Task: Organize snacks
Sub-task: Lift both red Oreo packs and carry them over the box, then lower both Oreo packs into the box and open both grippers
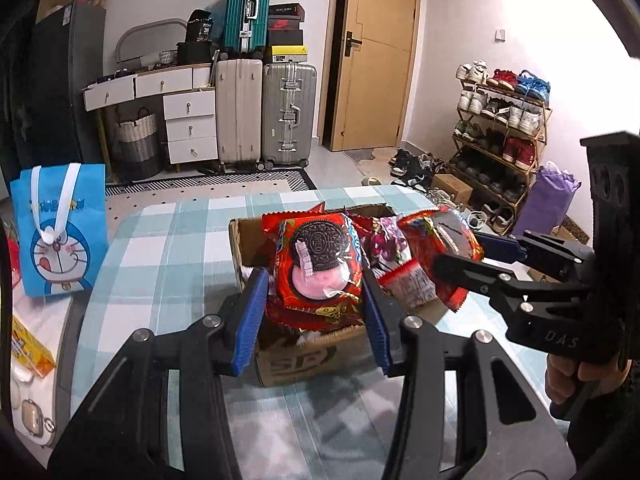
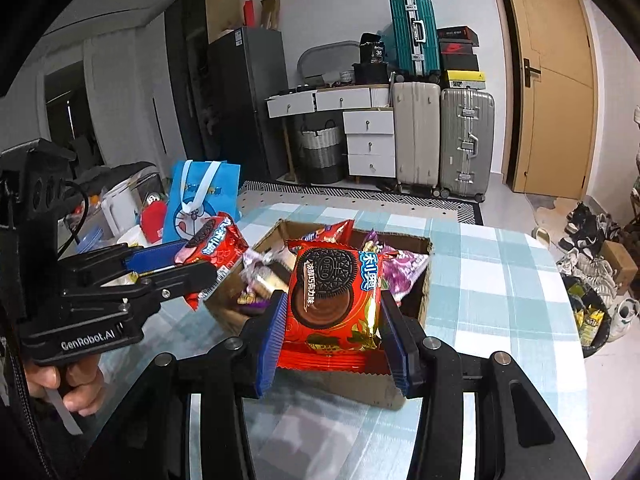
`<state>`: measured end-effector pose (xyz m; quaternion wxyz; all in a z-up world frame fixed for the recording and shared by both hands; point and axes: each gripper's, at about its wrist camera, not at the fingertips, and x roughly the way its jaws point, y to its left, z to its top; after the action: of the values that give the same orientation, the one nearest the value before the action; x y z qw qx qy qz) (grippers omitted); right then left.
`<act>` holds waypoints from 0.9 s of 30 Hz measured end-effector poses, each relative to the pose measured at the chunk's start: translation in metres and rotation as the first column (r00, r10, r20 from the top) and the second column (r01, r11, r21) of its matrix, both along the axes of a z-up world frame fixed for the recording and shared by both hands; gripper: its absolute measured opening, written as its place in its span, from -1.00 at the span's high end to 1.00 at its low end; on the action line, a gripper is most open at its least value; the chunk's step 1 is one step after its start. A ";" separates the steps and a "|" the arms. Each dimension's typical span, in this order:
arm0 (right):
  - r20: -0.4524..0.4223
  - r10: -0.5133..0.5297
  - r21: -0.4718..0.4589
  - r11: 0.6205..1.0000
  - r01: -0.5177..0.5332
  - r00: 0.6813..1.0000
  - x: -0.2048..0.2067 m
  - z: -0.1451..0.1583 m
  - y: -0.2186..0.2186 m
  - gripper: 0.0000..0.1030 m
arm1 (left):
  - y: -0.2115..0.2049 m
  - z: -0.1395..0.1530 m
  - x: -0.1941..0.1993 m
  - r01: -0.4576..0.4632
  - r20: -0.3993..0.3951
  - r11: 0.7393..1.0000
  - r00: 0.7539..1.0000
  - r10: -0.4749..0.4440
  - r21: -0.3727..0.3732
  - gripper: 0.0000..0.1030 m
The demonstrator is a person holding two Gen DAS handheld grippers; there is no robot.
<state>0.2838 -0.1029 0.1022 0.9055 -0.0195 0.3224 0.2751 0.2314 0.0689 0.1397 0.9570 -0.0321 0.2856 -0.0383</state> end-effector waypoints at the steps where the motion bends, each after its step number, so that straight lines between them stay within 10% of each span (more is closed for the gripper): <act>1: 0.004 -0.003 0.000 1.000 0.003 1.000 0.003 0.000 0.001 0.11 | -0.001 0.001 0.004 -0.001 0.002 1.000 1.000 0.001 0.009 0.16; 27: -0.042 -0.064 0.017 0.998 0.065 0.997 0.084 -0.035 0.010 0.11 | -0.029 -0.042 0.113 -0.037 -0.042 0.995 0.998 0.041 0.096 0.15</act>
<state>0.3682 -0.0931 0.0668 0.9072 0.0048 0.3390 0.2489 0.3440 0.0400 0.0979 0.9515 0.0070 0.3075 -0.0053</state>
